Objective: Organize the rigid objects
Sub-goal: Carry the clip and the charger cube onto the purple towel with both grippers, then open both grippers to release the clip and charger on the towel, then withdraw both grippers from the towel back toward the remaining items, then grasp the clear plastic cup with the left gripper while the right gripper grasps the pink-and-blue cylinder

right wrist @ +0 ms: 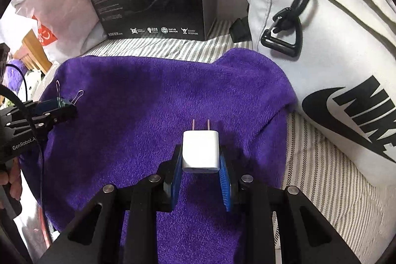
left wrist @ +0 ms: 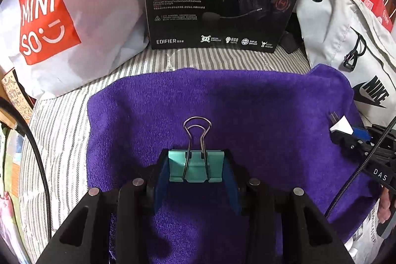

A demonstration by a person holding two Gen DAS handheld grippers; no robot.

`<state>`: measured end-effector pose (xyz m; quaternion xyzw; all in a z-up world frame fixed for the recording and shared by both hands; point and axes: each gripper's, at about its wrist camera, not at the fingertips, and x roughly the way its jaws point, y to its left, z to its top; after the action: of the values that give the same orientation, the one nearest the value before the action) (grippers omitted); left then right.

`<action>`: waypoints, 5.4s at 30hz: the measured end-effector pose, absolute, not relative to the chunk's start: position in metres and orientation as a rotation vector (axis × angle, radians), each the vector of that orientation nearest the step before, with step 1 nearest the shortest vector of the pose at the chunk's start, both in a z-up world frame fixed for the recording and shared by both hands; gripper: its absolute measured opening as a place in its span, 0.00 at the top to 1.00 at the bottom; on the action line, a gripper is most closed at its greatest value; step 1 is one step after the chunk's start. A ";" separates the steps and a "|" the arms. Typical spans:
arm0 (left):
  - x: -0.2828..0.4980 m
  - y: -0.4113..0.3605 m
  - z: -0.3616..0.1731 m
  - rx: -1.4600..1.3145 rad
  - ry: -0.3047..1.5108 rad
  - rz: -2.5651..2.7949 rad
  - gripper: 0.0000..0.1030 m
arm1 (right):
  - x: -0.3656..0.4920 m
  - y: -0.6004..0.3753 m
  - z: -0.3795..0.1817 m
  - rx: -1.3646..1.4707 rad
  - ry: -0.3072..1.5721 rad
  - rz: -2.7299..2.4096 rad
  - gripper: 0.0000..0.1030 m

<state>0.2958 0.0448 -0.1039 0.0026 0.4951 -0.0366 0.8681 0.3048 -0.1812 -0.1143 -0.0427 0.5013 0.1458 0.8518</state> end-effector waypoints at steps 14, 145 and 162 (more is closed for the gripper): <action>0.293 0.042 -0.106 0.042 1.014 -0.072 0.62 | 0.302 -0.181 -0.112 -0.074 1.029 0.292 0.72; 0.073 0.032 -0.102 0.086 0.966 0.009 0.08 | 0.044 -0.222 -0.074 0.111 0.931 0.234 0.09; 0.066 0.056 -0.114 -0.009 0.971 -0.038 0.30 | 0.051 -0.217 -0.087 0.095 0.964 0.245 0.09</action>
<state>0.0664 0.0556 -0.1145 -0.0045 0.4666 -0.0181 0.8842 0.0508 -0.2174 -0.0866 0.0456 0.4624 0.1176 0.8777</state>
